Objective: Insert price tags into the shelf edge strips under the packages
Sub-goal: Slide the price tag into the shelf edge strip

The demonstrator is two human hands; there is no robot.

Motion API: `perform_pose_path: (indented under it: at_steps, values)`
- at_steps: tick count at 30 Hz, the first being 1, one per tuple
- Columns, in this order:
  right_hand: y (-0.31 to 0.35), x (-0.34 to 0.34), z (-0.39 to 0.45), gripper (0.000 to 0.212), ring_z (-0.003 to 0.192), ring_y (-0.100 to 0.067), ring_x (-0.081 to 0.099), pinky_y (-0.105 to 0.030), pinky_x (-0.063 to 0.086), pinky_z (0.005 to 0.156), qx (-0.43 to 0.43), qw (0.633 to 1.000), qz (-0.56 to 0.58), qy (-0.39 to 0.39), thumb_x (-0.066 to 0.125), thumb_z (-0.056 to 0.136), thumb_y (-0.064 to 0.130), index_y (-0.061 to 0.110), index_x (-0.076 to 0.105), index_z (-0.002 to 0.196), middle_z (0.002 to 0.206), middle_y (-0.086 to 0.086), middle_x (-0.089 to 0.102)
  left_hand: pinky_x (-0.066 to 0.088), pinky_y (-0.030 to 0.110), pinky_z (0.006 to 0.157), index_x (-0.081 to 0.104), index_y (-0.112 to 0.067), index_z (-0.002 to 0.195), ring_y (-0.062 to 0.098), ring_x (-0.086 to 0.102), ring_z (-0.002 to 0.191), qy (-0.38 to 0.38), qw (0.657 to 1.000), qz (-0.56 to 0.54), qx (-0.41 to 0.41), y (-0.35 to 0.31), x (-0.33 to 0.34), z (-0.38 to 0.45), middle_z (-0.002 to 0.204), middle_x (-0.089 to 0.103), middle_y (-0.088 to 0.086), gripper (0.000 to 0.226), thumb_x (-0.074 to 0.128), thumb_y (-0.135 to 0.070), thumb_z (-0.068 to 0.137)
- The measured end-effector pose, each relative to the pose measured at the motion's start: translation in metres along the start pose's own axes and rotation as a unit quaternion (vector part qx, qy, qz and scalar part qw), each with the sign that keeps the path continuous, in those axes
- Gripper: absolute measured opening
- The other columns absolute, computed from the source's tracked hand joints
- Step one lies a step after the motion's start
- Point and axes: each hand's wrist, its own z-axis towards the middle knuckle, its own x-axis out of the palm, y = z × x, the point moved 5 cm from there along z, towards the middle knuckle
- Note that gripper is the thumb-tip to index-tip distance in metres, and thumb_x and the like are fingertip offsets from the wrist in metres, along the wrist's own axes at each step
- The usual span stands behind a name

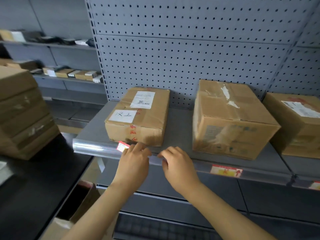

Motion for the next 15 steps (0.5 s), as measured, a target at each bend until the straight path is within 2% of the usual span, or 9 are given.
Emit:
perform_pose_path:
  at_steps: [5, 8, 12, 15]
  values:
    - [0.048, 0.026, 0.021, 0.011, 0.074, -0.027, 0.059, -0.038, 0.05, 0.06, 0.05, 0.998, -0.021, -0.041, 0.072, 0.072, 0.009, 0.016, 0.066, 0.08, 0.077, -0.002, 0.064, 0.049, 0.037, 0.061, 0.066, -0.016, 0.082, 0.031, 0.06, 0.075, -0.017, 0.999, -0.006, 0.03, 0.055, -0.022, 0.002, 0.094, 0.065, 0.008, 0.031, 0.075, 0.003, 0.059]
    - [0.064, 0.035, 0.027, 0.011, 0.072, -0.025, 0.058, -0.034, 0.047, 0.059, 0.088, 0.993, -0.045, -0.062, 0.075, 0.073, 0.013, 0.016, 0.067, 0.079, 0.077, -0.001, 0.064, 0.05, 0.038, 0.065, 0.065, -0.015, 0.089, 0.03, 0.06, 0.077, -0.017, 0.999, -0.016, 0.037, 0.081, -0.028, 0.001, 0.1, 0.064, 0.008, 0.035, 0.073, 0.004, 0.061]
    - [0.07, 0.04, 0.028, 0.009, 0.076, -0.023, 0.058, -0.035, 0.047, 0.063, 0.127, 0.988, -0.062, -0.066, 0.074, 0.076, 0.014, 0.018, 0.067, 0.081, 0.081, 0.0, 0.064, 0.049, 0.038, 0.057, 0.064, -0.013, 0.095, 0.032, 0.059, 0.073, -0.013, 0.998, -0.036, 0.046, 0.095, -0.029, 0.002, 0.099, 0.063, 0.011, 0.037, 0.07, 0.006, 0.063]
    - [0.072, 0.04, 0.031, 0.012, 0.076, -0.022, 0.057, -0.035, 0.047, 0.063, 0.13, 0.987, -0.069, -0.059, 0.074, 0.075, 0.01, 0.018, 0.065, 0.078, 0.079, 0.001, 0.063, 0.039, 0.032, 0.05, 0.064, -0.012, 0.087, 0.03, 0.057, 0.064, -0.015, 0.997, -0.048, 0.06, 0.098, -0.029, 0.006, 0.089, 0.064, 0.01, 0.03, 0.07, 0.007, 0.064]
